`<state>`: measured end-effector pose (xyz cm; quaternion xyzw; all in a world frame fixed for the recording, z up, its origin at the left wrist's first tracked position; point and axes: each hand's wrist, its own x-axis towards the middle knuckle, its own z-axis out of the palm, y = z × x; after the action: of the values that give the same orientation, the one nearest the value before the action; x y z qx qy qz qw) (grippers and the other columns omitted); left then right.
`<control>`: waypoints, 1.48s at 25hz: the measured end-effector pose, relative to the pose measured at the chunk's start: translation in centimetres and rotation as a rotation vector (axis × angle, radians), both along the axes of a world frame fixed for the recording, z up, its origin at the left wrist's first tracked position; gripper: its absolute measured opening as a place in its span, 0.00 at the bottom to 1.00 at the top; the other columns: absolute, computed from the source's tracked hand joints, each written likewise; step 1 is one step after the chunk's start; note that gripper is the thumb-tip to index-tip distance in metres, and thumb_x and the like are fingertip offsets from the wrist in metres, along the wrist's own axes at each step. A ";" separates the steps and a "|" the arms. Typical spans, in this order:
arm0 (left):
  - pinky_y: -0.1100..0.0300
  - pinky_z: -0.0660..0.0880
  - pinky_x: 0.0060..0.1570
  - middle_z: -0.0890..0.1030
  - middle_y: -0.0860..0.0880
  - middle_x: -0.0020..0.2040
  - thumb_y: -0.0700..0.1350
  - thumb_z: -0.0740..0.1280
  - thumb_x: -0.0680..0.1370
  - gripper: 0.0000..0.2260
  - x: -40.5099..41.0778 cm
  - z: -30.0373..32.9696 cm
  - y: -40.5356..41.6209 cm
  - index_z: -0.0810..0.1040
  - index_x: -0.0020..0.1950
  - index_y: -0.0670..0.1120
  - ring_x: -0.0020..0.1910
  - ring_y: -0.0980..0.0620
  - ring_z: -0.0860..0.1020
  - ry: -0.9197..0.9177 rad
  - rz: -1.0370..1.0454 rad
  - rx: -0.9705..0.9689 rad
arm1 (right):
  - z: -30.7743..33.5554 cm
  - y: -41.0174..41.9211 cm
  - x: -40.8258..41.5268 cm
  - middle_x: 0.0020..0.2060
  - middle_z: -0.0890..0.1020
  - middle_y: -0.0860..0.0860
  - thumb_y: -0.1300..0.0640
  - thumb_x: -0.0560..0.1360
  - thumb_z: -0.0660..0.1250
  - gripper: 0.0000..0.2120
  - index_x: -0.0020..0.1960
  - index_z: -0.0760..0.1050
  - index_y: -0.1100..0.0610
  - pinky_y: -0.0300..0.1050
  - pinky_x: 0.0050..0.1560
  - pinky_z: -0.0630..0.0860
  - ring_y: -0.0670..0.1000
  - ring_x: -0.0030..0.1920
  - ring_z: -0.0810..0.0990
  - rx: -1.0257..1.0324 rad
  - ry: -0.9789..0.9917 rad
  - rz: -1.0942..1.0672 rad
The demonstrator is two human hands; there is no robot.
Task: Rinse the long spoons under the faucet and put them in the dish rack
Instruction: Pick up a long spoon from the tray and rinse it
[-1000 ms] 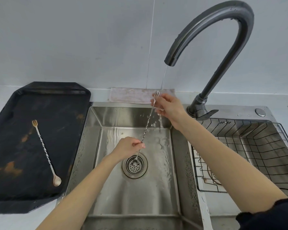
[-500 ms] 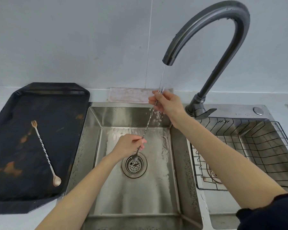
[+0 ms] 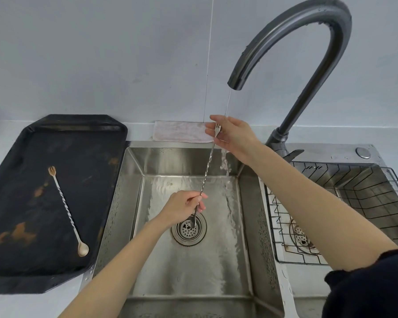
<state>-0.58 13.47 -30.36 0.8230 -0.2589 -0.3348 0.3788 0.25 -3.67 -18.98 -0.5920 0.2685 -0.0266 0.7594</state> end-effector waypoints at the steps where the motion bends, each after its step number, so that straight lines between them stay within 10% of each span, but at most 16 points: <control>1: 0.84 0.69 0.38 0.81 0.49 0.40 0.38 0.57 0.80 0.13 0.0 0.1 0.0 0.78 0.57 0.41 0.29 0.73 0.77 0.017 0.009 -0.015 | 0.3 -0.1 0.2 0.40 0.81 0.47 0.57 0.81 0.57 0.12 0.43 0.75 0.51 0.34 0.37 0.72 0.43 0.38 0.80 0.017 0.008 -0.005; 8: 0.79 0.72 0.39 0.80 0.48 0.42 0.37 0.55 0.80 0.13 0.0 1.3 -0.5 0.77 0.58 0.38 0.31 0.71 0.77 0.120 -0.036 -0.038 | 0.0 -0.6 -0.1 0.42 0.82 0.46 0.58 0.81 0.55 0.11 0.46 0.76 0.53 0.30 0.37 0.77 0.38 0.37 0.83 0.172 -0.111 0.042; 13: 0.53 0.73 0.58 0.79 0.47 0.44 0.37 0.52 0.81 0.14 -0.7 2.8 -1.0 0.75 0.59 0.40 0.45 0.51 0.78 0.326 -0.085 -0.055 | 0.2 -1.3 -1.3 0.34 0.84 0.46 0.65 0.77 0.63 0.08 0.46 0.77 0.55 0.30 0.35 0.78 0.42 0.37 0.82 0.132 -0.154 -0.014; 21: 0.76 0.71 0.35 0.79 0.38 0.55 0.38 0.52 0.82 0.15 -0.6 4.1 -2.6 0.72 0.64 0.38 0.44 0.55 0.77 0.297 0.026 -0.049 | 2.4 -1.5 -2.0 0.36 0.83 0.45 0.61 0.76 0.65 0.04 0.46 0.77 0.54 0.27 0.29 0.74 0.40 0.35 0.83 -0.207 -0.135 -0.019; 31: 0.57 0.70 0.65 0.80 0.45 0.62 0.39 0.58 0.79 0.13 3.1 5.5 -6.5 0.78 0.59 0.41 0.58 0.51 0.78 0.054 0.031 -0.046 | 4.9 -1.6 -2.3 0.36 0.82 0.45 0.62 0.77 0.64 0.05 0.45 0.76 0.53 0.27 0.36 0.76 0.35 0.31 0.81 -0.476 -0.161 0.058; 37: 0.60 0.69 0.63 0.81 0.44 0.59 0.40 0.60 0.78 0.11 3.5 6.7 -8.0 0.78 0.56 0.41 0.53 0.54 0.77 0.134 0.117 -0.111 | 4.2 -1.3 -2.2 0.37 0.82 0.52 0.65 0.76 0.65 0.04 0.46 0.77 0.58 0.27 0.37 0.78 0.40 0.34 0.81 -0.527 -0.196 0.021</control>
<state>2.89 5.47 -23.66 0.7902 -0.2024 -0.3517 0.4593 -1.93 -4.94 -14.76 -0.7664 0.1713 -0.1449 0.6019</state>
